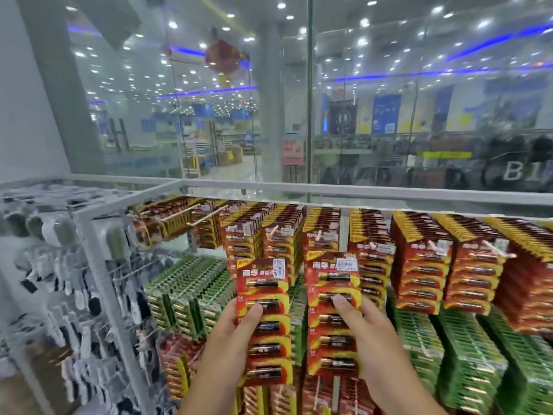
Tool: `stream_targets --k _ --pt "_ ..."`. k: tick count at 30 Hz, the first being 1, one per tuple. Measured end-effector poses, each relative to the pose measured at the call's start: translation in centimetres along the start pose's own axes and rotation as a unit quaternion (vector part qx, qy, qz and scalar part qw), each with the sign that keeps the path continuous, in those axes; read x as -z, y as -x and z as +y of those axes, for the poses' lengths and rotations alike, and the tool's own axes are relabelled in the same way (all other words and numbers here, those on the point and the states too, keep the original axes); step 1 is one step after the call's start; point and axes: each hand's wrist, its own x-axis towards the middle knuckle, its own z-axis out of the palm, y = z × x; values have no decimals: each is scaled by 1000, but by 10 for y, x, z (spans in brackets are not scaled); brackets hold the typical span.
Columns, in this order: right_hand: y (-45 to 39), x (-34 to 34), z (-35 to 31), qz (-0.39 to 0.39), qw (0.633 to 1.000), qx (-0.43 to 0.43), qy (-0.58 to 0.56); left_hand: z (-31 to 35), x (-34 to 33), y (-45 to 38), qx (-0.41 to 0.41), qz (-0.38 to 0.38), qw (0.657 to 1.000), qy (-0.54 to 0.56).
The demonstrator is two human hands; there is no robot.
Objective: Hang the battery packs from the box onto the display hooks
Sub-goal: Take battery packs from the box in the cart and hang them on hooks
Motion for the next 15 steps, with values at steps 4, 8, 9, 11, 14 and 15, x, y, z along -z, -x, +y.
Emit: stream_targets --k 4,8,9,11,14,15 --pt "-20 -28 -7 36 999 9 -7 2 15 -54 4 -28 1000 -6" --pt "-47 -51 -5 76 997 12 -5 5 26 -103 -7 -69 997 -19" --pt "-54 -54 -3 85 996 12 -8 3 28 -113 -9 -78 997 -19" --pt "-64 -59 6 102 995 15 2 1 30 -128 -5 -104 994 -20" --pt "-77 -63 15 124 992 13 8 3 27 -146 -4 -133 991 -28" --pt "-80 -63 15 129 991 16 5 3 27 -151 -4 -137 990 -26"
